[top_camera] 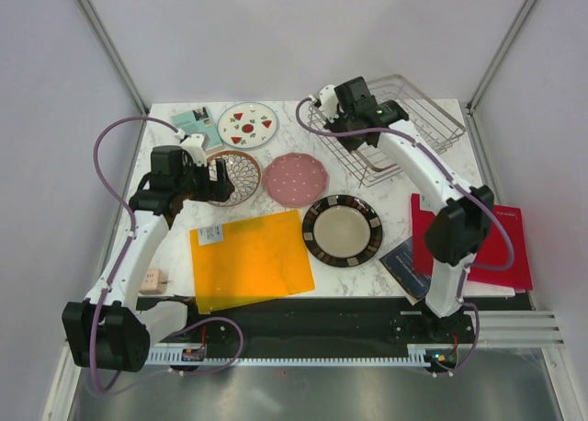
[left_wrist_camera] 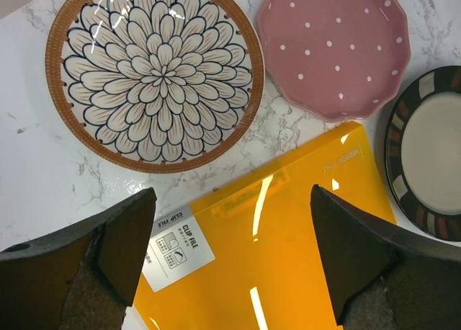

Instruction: Load the plates into the dish rack

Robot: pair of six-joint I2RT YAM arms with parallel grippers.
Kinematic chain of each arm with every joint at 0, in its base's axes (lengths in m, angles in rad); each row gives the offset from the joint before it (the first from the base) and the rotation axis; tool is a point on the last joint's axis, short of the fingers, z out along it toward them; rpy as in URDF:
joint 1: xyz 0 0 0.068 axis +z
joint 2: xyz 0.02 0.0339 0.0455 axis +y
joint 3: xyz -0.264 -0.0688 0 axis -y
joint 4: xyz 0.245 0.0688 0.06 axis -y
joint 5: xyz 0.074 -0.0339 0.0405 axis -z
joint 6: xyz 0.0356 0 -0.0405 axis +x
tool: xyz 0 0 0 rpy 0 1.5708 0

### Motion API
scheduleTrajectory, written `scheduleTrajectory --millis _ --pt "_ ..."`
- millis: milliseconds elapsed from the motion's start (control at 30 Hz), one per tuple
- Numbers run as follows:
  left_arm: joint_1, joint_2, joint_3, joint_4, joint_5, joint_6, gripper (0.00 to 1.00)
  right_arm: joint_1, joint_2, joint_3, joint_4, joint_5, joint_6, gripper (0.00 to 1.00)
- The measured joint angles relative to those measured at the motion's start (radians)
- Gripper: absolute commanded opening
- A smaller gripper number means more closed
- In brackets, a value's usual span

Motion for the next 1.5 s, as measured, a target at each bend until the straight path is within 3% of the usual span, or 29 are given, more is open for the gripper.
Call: scheduleTrajectory --millis 367,633,933,1167,1500 --pt "0.0 0.039 -0.001 0.022 0.056 -0.043 0.92 0.0 -0.364 -0.38 -0.078 -0.034 -0.443 0.0" --pt "-0.001 0.048 -0.001 0.035 0.092 -0.051 0.9 -0.101 -0.41 -0.441 -0.113 -0.05 -0.722 0.0" --pt "-0.001 0.05 -0.003 0.039 0.109 -0.052 0.87 -0.311 -0.415 -0.46 -0.089 -0.163 -1.007 0.0" --pt "-0.001 0.05 -0.024 0.043 0.125 -0.051 0.87 -0.422 -0.448 -0.575 -0.064 -0.264 -1.218 0.0" --pt "-0.001 0.066 -0.043 0.044 0.142 -0.051 0.86 -0.493 -0.454 -0.611 -0.04 -0.326 -1.311 0.0"
